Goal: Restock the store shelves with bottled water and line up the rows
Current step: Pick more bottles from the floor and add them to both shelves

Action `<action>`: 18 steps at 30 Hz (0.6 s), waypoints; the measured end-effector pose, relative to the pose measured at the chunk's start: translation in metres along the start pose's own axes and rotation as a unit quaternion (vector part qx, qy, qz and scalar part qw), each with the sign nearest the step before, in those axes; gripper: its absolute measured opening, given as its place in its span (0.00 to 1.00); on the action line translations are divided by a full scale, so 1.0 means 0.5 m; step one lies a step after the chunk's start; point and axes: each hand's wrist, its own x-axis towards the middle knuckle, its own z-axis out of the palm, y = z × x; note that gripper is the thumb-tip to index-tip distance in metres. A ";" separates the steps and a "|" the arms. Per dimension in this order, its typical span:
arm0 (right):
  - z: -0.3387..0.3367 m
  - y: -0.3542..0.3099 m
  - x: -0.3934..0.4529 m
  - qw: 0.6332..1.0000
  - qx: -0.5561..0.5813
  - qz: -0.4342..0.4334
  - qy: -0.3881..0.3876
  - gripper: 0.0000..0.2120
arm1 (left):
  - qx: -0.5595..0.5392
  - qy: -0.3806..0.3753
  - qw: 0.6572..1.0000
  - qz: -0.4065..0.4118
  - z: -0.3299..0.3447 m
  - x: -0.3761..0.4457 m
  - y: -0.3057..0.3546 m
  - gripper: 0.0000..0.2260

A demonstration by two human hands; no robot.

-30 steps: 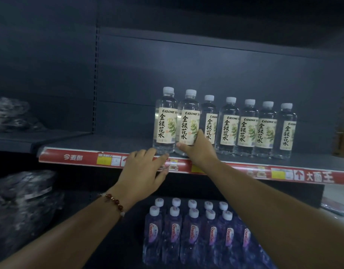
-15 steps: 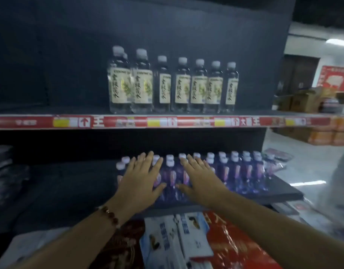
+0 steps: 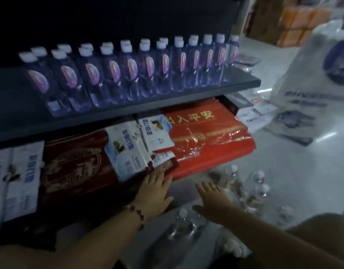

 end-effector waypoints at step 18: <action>0.221 0.088 0.099 0.987 0.102 0.123 -0.026 0.17 | -0.214 -0.109 0.970 0.036 0.280 0.130 0.115 0.16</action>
